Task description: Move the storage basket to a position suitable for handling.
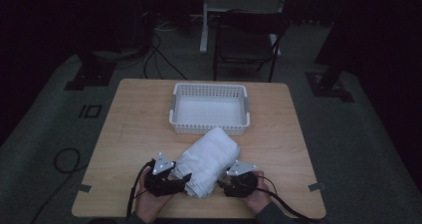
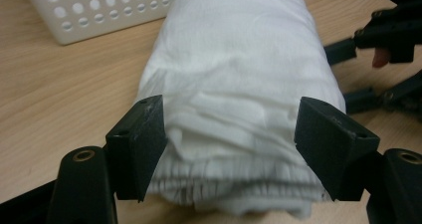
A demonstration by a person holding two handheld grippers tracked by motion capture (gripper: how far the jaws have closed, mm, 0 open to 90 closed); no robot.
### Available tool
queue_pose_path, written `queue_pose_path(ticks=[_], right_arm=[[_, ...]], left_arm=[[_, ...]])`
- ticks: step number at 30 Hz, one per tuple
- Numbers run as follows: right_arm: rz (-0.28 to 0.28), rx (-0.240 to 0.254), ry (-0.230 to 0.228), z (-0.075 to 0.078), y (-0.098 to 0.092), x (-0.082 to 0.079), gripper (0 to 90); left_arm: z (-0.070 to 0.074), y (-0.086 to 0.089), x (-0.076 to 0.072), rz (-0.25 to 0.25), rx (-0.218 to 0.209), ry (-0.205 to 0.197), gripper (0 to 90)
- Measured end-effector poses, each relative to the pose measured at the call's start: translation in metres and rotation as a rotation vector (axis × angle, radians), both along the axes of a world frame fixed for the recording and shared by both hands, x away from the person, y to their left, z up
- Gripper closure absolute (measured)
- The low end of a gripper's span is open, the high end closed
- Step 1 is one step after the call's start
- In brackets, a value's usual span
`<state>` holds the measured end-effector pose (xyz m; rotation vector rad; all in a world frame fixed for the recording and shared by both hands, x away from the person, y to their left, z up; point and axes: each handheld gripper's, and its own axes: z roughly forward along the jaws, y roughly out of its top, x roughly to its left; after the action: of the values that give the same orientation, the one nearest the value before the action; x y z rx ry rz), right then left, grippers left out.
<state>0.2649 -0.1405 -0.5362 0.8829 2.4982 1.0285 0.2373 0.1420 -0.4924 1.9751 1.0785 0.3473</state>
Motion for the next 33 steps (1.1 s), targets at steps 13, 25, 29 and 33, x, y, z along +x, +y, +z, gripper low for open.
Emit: queue_pose_path(ticks=[13,25,29,33], right_arm=[[-0.128,0.066,-0.096,0.026,-0.03,0.017,36.8],[-0.234,0.1,-0.155,0.037,-0.048,0.043,36.9],[-0.242,0.102,-0.164,0.038,-0.049,0.047,36.9],[-0.259,0.109,-0.169,0.039,-0.052,0.052,37.1]], left_arm=[[-0.022,-0.01,0.002,-0.014,0.08,0.037,21.3],[-0.027,0.002,0.036,0.014,0.131,0.014,21.4],[-0.025,0.01,0.053,0.063,0.133,0.006,23.0],[-0.025,0.015,0.068,0.096,0.135,0.005,23.9]])
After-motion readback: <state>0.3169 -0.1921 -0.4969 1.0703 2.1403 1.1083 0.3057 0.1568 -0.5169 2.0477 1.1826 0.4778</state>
